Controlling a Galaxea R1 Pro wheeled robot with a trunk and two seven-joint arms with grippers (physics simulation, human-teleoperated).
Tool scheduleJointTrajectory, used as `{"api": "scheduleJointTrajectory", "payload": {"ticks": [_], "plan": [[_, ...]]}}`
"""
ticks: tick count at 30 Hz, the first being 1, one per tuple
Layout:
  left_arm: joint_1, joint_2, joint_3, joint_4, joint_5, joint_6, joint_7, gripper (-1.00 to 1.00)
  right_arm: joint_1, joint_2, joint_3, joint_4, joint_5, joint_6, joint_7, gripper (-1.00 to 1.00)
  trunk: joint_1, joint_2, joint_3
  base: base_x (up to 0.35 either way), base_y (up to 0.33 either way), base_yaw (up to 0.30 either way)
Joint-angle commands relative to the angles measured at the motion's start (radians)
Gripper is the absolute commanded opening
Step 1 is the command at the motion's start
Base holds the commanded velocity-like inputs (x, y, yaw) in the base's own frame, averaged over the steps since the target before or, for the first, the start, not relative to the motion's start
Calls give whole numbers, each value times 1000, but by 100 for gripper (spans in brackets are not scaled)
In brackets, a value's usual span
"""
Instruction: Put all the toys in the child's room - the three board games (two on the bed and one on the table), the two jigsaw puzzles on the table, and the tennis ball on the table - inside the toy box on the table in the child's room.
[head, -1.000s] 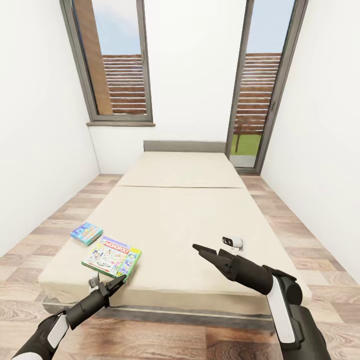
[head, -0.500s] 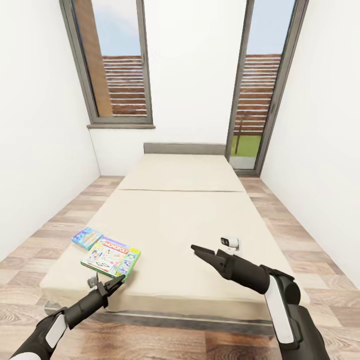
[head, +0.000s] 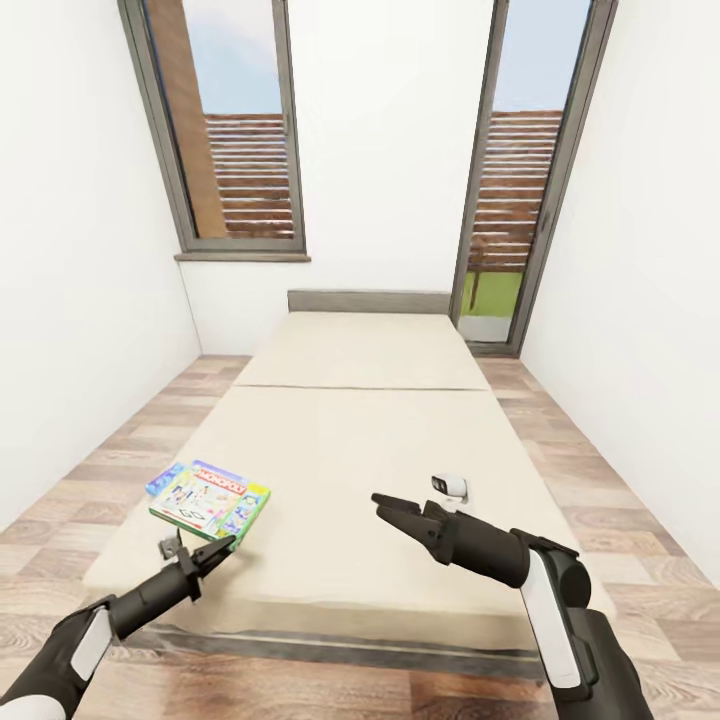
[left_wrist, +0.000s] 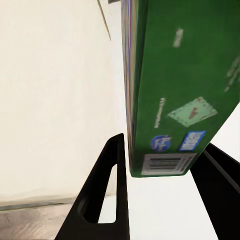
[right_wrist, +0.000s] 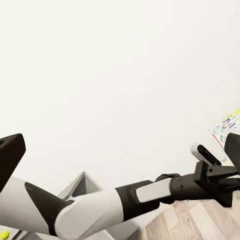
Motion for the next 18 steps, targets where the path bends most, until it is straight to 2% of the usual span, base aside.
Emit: {"api": "scheduleJointTrajectory", "payload": {"ticks": [1,6,8,12,14,18], "plan": [[0,1,0,-13,-1,21,-2,-100,-1,1,-1,0,0,5,-1,100,-4,7,2,0,0,0],[0,3,-5,-106,-8,115,0,-100,-1,-8,-4,0,-1,10,-26,100,-23,42,18,0,0,0],[0,14,-6,-136,-9,146,1,-100,-1,-11,-6,0,-3,11,-26,100,-27,49,21,0,0,0],[0,63,-7,-175,-9,199,0,-100,-1,-16,-15,3,-10,18,-26,100,-27,49,21,0,0,0],[0,77,-7,-195,-9,210,0,-100,-1,-17,-17,2,-13,19,-24,100,-27,49,21,0,0,0],[0,102,-7,-260,-8,252,-1,-100,-1,-18,-18,1,-16,15,-20,100,-42,77,34,0,0,0]]}}
